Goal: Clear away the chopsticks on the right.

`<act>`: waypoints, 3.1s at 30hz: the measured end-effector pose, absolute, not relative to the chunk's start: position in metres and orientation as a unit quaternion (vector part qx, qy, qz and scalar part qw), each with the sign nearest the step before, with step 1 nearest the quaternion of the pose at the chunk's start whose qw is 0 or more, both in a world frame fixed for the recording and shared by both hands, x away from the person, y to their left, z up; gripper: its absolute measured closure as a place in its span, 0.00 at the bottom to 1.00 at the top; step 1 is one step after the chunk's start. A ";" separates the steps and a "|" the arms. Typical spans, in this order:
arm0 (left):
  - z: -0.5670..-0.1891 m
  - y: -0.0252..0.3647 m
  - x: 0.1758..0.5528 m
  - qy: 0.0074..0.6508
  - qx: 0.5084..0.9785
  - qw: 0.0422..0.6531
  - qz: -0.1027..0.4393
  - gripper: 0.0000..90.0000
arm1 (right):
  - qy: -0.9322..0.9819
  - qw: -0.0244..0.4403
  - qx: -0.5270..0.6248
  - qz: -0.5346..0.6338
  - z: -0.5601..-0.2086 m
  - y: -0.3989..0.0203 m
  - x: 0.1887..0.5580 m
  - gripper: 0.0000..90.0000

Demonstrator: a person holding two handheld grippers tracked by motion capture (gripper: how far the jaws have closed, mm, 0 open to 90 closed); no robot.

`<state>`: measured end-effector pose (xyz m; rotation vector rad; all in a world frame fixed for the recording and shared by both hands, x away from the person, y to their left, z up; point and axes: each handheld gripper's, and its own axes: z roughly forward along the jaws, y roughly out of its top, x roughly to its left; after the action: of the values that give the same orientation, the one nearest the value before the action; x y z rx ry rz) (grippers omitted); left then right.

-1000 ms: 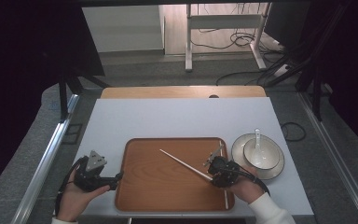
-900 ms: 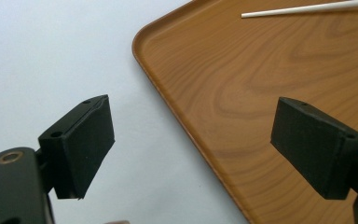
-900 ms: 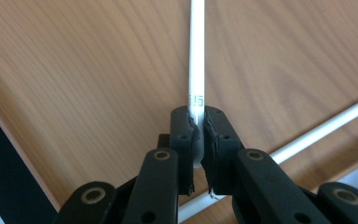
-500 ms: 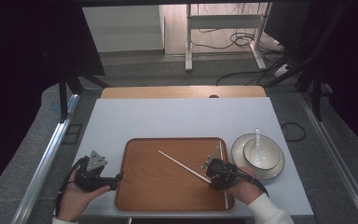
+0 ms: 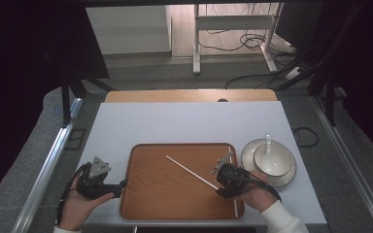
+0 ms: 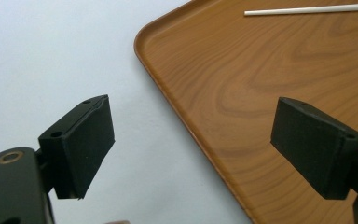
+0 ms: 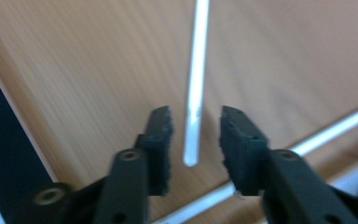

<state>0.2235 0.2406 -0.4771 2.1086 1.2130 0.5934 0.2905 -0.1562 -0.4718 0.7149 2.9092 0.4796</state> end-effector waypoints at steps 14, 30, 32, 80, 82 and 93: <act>-0.476 0.242 0.224 0.462 0.796 0.320 0.226 0.14 | 0.927 0.077 0.231 0.285 -0.451 -0.126 0.311 0.58; -0.476 0.246 0.223 0.464 0.794 0.319 0.227 0.14 | 0.943 0.028 0.231 0.238 -0.493 -0.039 0.355 1.00; -0.476 0.246 0.222 0.465 0.794 0.319 0.227 0.14 | 0.944 0.038 0.233 0.229 -0.496 -0.036 0.357 1.00; -0.478 0.240 0.224 0.462 0.798 0.313 0.227 0.14 | 0.928 0.074 0.297 0.214 -0.497 -0.096 0.353 1.00; -0.478 0.240 0.224 0.461 0.799 0.312 0.227 0.14 | 0.928 0.076 0.295 0.216 -0.497 -0.092 0.356 1.00; -0.479 0.242 0.223 0.462 0.798 0.314 0.228 0.14 | 0.923 0.083 0.300 0.224 -0.504 -0.065 0.380 1.00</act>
<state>0.2235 0.2423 -0.4790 2.1025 1.2177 0.6005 0.3803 -0.0655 -0.5036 0.8974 2.7573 0.6700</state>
